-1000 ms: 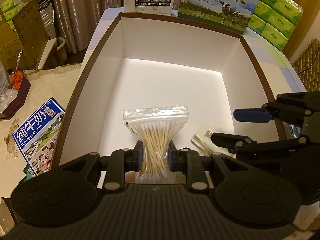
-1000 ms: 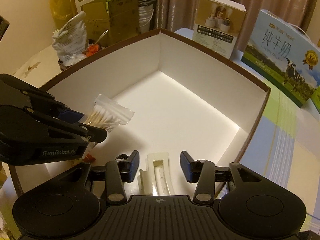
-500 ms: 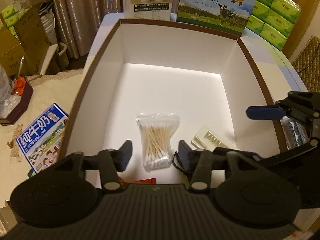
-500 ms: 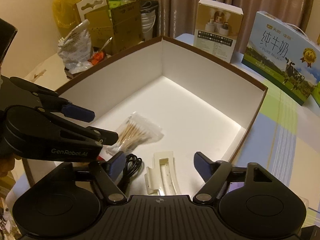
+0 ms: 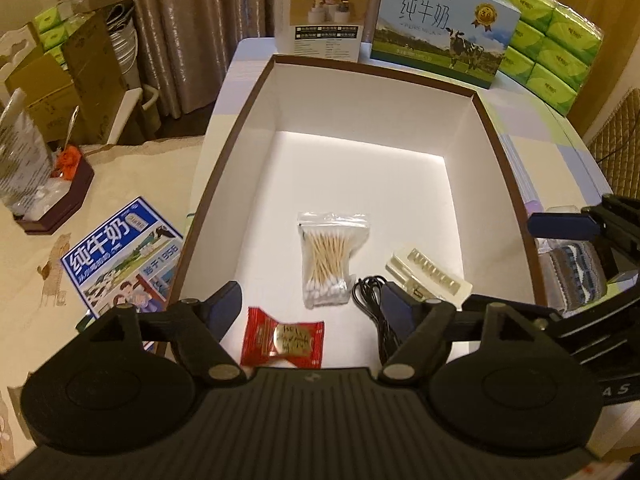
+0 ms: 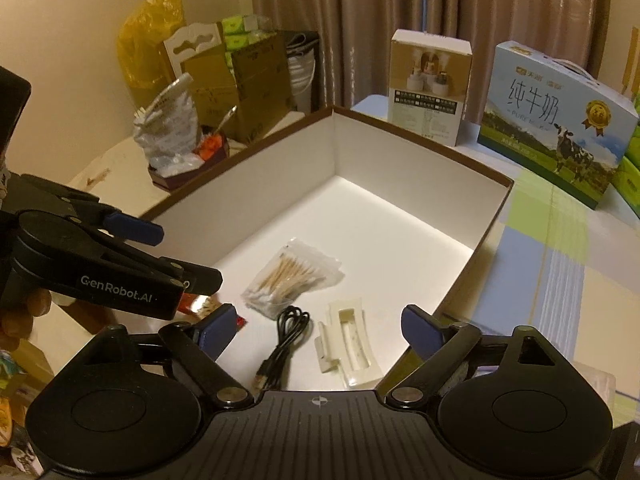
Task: Organize objects
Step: 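Lower the cotton swab bag into the box and open the left tool, then withdraw both tools from the box toward the remaining table items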
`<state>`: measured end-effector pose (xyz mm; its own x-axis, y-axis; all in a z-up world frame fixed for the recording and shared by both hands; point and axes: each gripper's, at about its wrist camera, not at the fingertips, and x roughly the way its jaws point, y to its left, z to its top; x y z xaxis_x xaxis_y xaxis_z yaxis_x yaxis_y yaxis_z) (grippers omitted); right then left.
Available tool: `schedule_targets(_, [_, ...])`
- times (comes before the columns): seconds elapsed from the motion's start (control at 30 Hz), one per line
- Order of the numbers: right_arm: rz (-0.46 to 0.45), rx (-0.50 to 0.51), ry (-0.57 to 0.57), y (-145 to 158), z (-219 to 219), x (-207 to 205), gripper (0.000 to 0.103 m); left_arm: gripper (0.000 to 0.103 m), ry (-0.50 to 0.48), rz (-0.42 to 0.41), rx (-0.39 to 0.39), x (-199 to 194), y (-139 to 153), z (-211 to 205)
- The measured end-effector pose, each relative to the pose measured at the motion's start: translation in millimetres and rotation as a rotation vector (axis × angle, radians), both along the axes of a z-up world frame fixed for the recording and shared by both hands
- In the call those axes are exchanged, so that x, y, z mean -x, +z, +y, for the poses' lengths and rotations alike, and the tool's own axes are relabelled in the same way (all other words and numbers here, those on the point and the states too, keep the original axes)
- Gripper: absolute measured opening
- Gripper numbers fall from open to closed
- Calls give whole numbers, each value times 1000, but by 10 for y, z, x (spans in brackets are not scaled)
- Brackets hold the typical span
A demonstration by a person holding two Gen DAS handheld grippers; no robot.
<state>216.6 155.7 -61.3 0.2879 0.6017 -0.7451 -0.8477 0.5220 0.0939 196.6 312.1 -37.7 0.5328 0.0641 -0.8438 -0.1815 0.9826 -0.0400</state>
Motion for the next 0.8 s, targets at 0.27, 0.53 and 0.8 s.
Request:
schedule_targets(0.27, [25,-53,-20,171,-269,153,90,77,29,-16,-8,248,168,-112])
schedule_targets(0.53, [45,-94,-31,283,-572,291,91,77,33,-28,-14,488,274,-328])
schedule_targets(0.8, [71,-114,-28,341,-920,398,91,77,32,-30,-15,696,348,-611])
